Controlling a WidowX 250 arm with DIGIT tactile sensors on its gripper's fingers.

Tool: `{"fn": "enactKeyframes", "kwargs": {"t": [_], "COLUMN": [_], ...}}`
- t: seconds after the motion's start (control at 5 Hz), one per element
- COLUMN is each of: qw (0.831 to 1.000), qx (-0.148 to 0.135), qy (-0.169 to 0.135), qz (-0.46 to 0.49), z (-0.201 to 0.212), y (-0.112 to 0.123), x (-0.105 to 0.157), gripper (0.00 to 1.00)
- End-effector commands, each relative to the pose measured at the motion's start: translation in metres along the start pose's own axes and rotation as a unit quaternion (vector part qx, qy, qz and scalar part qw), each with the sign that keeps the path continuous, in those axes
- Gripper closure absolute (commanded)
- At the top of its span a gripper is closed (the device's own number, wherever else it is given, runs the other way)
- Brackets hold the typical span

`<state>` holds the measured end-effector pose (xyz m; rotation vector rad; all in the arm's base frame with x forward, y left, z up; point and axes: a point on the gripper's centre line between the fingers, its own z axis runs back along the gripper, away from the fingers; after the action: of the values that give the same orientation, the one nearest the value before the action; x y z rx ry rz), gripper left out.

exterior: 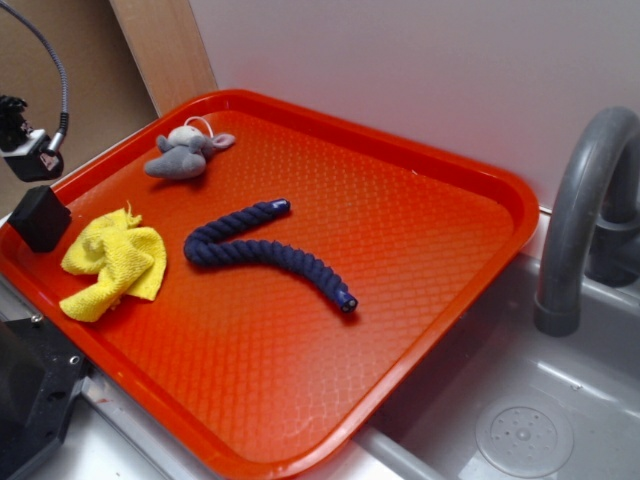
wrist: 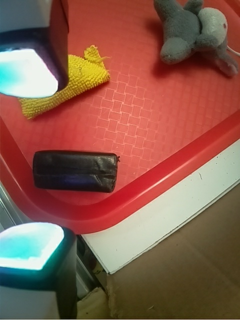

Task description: Grab the black box.

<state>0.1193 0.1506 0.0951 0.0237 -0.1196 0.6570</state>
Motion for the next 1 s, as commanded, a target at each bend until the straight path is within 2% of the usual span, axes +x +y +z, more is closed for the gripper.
{"fn": "enactKeyframes", "kwargs": {"t": [0.0,0.2,0.4,0.6,0.8], "qw": [1.000,1.000,1.000,1.000,0.999], "qx": [0.005,-0.002,0.001,0.015,0.016], "qy": [-0.015,-0.018,0.002,0.012,0.024], "qz": [0.006,0.016,0.003,0.005,-0.016], "z": [0.007,-0.035,-0.056,-0.060,-0.044], "y": [0.012,0.017,0.012,0.006,-0.002], "x": [-0.002,0.003,-0.001,-0.007,-0.004], "gripper": [0.00,0.00,0.00,1.00,1.00]}}
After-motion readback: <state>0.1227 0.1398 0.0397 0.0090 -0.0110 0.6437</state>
